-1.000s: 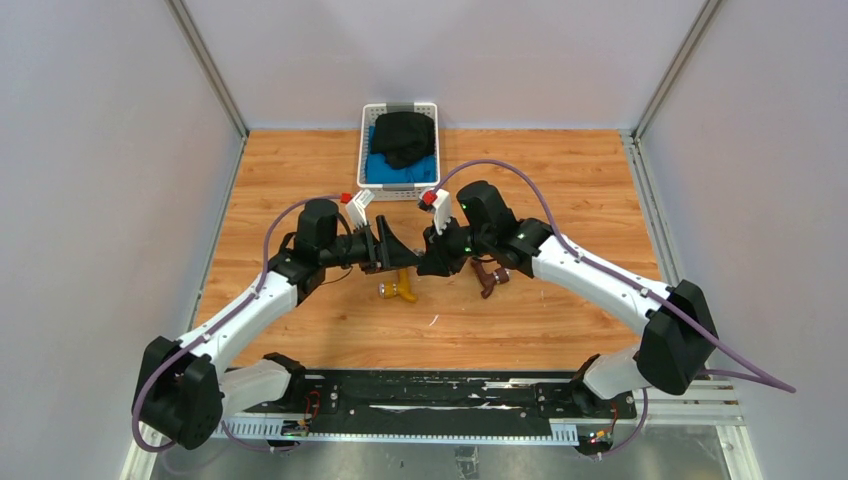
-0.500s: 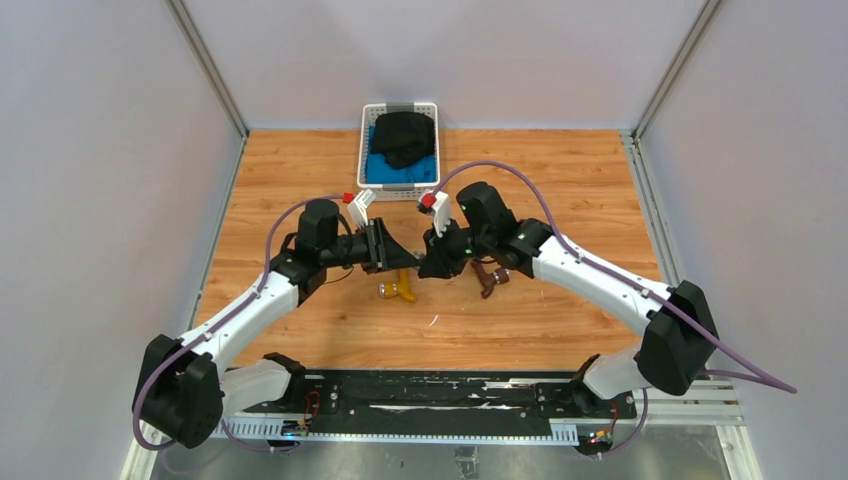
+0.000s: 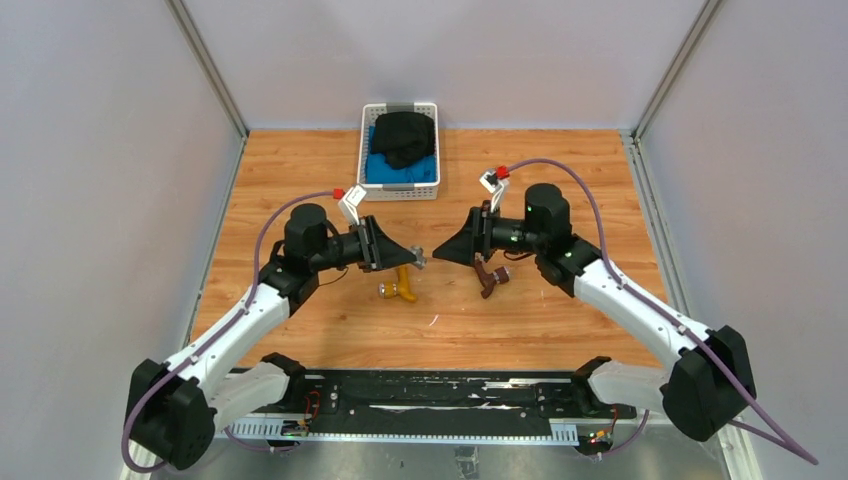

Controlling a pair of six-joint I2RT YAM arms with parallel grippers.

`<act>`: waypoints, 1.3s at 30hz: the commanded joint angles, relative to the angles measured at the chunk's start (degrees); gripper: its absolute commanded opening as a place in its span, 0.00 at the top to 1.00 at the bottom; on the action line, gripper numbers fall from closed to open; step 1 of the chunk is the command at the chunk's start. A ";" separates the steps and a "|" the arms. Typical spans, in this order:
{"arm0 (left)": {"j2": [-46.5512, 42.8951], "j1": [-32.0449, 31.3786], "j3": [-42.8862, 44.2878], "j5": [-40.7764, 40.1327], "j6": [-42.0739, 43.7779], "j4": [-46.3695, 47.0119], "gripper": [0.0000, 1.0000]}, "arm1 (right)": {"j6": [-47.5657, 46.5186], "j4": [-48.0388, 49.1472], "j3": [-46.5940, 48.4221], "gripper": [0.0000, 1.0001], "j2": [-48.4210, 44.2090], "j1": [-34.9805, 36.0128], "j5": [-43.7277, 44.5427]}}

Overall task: Install the water faucets
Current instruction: Pick up the adaptor at the center of the board.

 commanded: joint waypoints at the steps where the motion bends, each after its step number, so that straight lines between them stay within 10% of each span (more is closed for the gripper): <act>1: -3.79 -0.01 -0.74 -1.64 -2.66 7.01 1.00 | 23.05 25.79 -7.33 0.32 -1.02 -1.35 -3.87; 22: -6.67 -0.01 -2.62 -5.99 -11.99 15.52 1.00 | 57.18 84.80 -13.92 0.41 21.97 -0.21 -6.28; 39: -6.69 0.08 -1.76 -7.58 -12.66 15.79 1.00 | 57.59 86.78 -12.37 0.48 24.63 1.83 -7.65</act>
